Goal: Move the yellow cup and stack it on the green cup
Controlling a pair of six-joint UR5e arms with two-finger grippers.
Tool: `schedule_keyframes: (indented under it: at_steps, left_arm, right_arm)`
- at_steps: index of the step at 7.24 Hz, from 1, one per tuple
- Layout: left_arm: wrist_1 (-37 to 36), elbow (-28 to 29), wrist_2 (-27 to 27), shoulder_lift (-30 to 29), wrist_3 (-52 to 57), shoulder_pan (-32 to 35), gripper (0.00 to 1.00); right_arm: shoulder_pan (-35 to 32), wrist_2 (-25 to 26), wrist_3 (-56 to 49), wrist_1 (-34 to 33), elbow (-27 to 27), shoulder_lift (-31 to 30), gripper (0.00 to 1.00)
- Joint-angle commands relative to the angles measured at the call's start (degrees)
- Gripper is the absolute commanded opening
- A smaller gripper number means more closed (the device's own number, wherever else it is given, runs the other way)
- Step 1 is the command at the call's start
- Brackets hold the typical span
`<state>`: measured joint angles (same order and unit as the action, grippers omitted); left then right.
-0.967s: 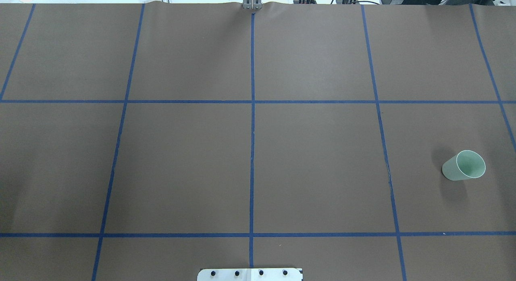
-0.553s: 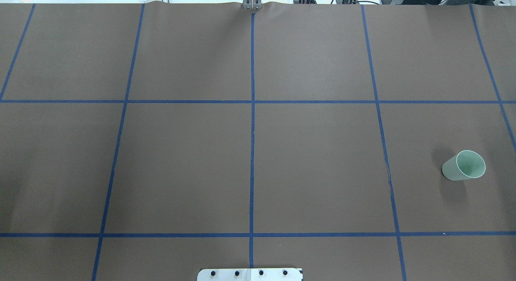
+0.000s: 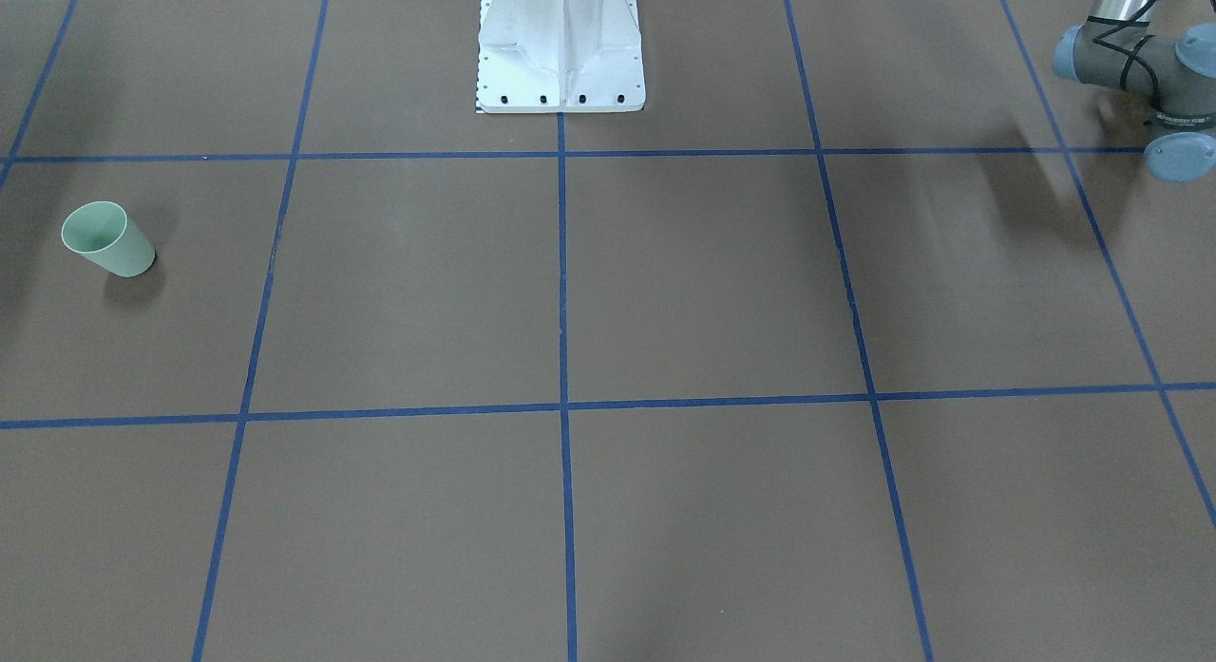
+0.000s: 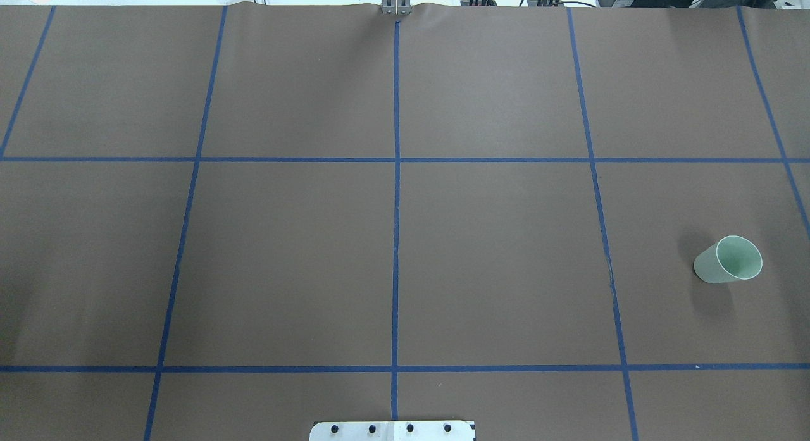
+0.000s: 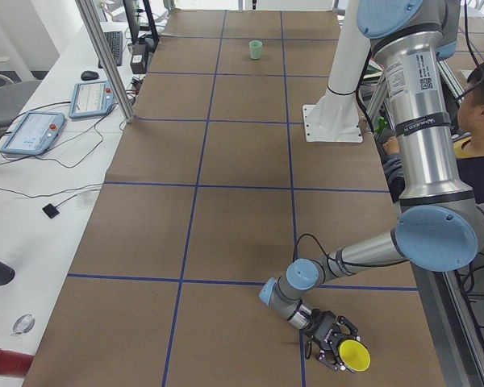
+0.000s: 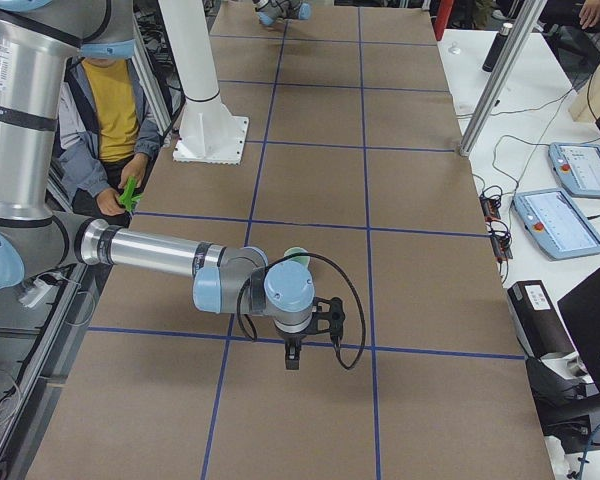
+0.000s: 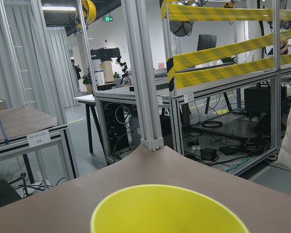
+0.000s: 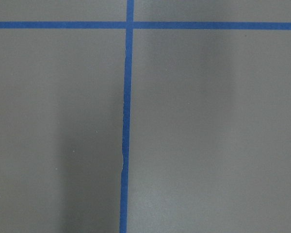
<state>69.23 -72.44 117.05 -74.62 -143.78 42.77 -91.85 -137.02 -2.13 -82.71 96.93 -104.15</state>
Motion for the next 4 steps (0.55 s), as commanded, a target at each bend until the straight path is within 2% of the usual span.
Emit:
schedule_keyframes:
  at_steps: [1, 3, 4]
  left_arm:
    - [-1.02, -0.07, -0.33, 0.0, 3.32, -0.14, 0.4]
    - [-2.34, -0.94, -1.47, 1.92, 7.88, -0.05, 0.39]
    - [-2.34, -4.17, -5.74, 4.37, 9.73, 0.03, 0.39]
  right_arm:
    - [0.0, 0.0, -0.06, 0.0, -0.07, 0.0, 1.0]
    - [0.0, 0.0, -0.06, 2.01, -0.33, -0.09, 1.0]
    - [0.0, 0.0, 0.02, 2.11, -0.34, -0.09, 1.0]
